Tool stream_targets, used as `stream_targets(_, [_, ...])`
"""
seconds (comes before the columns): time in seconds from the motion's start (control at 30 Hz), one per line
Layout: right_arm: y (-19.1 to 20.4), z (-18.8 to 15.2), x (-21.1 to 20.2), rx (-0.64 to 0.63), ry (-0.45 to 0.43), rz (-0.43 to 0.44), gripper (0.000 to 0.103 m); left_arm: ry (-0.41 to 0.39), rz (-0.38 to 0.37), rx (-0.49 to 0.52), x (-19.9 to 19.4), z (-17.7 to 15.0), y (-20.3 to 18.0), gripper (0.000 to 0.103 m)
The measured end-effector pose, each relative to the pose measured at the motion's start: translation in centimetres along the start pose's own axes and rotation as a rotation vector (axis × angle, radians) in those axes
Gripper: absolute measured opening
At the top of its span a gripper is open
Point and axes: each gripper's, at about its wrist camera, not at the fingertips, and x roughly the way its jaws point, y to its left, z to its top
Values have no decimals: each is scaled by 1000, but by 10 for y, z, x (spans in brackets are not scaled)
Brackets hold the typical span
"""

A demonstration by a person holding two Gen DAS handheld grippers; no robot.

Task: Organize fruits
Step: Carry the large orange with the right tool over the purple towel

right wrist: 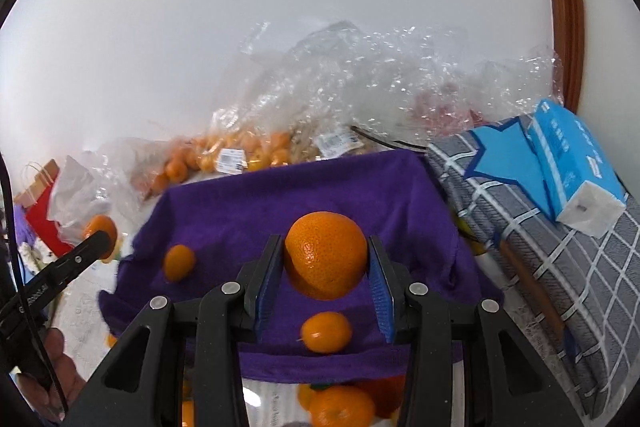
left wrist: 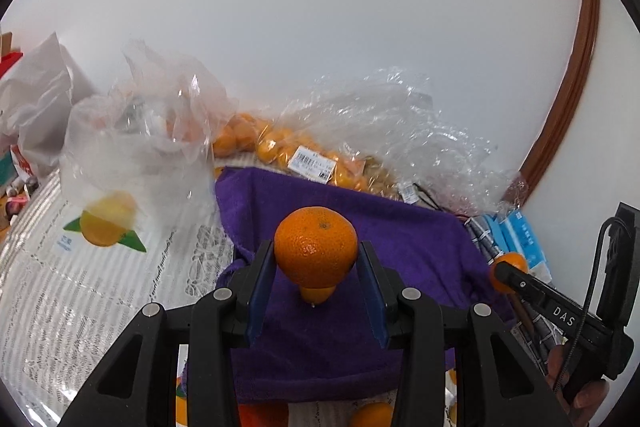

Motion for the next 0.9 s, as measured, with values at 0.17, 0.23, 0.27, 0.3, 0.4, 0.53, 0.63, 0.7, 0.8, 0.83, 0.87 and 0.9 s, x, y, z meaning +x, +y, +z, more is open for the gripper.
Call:
stream_targets(0.17, [-18, 0, 4, 47, -1, -11, 41, 16, 17, 3, 13, -5, 2, 39])
stream_targets(0.23, [-27, 0, 4, 73, -2, -13, 41, 34, 20, 4, 20, -7, 2, 39])
stream_targets(0.27, [-30, -1, 5, 79, -4, -19, 41, 39, 19, 4, 22, -8, 3, 39])
stream_targets(0.3, [-32, -1, 5, 82, -7, -28, 41, 42, 20, 6, 23, -9, 3, 39])
stream_targets(0.4, [-35, -2, 8, 80, -1, -50, 41, 40, 25, 5, 24, -9, 5, 39])
stream_targets(0.53, [-36, -4, 12, 79, 11, -45, 41, 46, 19, -17, 25, -9, 10, 39])
stream_targets(0.63, [-34, -7, 16, 65, 26, -48, 41, 64, 9, -35, 30, -9, 12, 39])
stream_targets(0.7, [-32, -9, 20, 57, 40, -50, 41, 69, 4, -35, 31, -10, 12, 39])
stream_targets(0.8, [-28, -12, 29, 46, 74, -48, 41, 76, 5, -14, 32, -12, 8, 39])
stream_targets(0.83, [-28, -14, 30, 43, 81, -51, 41, 78, 4, -10, 32, -12, 8, 39])
stream_targets(0.87, [-26, -15, 33, 40, 93, -57, 41, 83, 4, -1, 33, -13, 6, 39])
stream_targets(0.9, [-26, -16, 36, 40, 102, -58, 41, 85, -1, 3, 33, -14, 5, 39])
